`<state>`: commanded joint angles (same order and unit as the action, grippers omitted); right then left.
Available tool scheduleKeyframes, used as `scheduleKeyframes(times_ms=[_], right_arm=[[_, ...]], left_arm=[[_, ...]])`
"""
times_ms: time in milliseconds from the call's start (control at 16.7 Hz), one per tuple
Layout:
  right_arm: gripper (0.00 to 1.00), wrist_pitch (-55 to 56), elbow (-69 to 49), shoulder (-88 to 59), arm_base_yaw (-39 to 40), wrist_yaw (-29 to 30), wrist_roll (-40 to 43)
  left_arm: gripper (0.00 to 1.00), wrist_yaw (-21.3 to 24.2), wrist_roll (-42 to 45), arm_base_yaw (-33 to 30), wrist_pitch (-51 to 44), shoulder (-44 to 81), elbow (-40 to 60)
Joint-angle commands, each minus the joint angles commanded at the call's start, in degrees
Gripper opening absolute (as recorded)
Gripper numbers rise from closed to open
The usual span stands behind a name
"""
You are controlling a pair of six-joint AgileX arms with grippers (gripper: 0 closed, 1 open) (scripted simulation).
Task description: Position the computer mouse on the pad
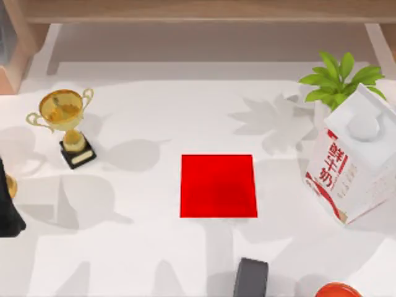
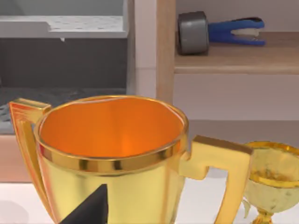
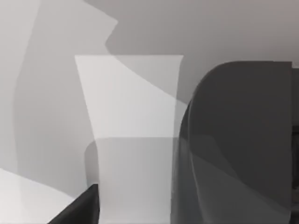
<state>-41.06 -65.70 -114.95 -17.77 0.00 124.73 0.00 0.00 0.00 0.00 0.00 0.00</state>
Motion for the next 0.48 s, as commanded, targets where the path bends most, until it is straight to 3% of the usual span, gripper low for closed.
scheduleKeyframes(times_ms=[360, 480], right_arm=[[0.02, 0.00, 0.00, 0.00, 0.00, 0.00, 0.00], [0.00, 0.00, 0.00, 0.00, 0.00, 0.00, 0.00]], left_arm=[[1.00, 0.00, 0.00, 0.00, 0.00, 0.00, 0.00], [1.00, 0.00, 0.00, 0.00, 0.00, 0.00, 0.00]])
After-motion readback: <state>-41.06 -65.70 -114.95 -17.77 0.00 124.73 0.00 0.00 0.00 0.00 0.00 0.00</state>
